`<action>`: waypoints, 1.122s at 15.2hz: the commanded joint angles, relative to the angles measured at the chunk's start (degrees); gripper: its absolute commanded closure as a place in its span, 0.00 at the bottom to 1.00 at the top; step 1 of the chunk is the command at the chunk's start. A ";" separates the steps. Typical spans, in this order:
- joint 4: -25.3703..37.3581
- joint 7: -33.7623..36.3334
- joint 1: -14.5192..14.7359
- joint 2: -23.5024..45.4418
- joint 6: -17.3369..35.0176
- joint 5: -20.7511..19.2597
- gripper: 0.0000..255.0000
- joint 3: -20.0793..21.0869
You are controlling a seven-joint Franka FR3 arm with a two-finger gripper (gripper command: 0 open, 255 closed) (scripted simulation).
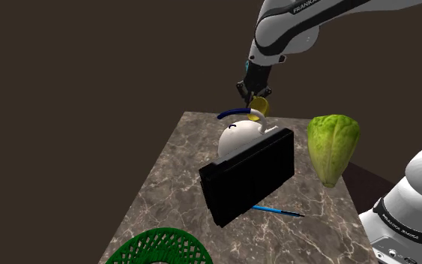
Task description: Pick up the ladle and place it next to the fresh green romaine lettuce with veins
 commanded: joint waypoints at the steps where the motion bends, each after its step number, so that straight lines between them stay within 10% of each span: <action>1: -1.51 -0.21 -0.02 1.24 1.43 -0.01 1.00 0.07; 2: -0.09 0.12 -0.01 0.68 0.72 -0.19 1.00 0.08; 3: -0.09 0.12 -0.02 0.68 0.72 -0.19 0.00 0.09; 11: -1.91 2.72 -2.46 -9.31 9.81 -26.86 0.00 5.48; 17: -2.79 4.60 -4.20 -7.14 13.94 -31.24 0.00 6.73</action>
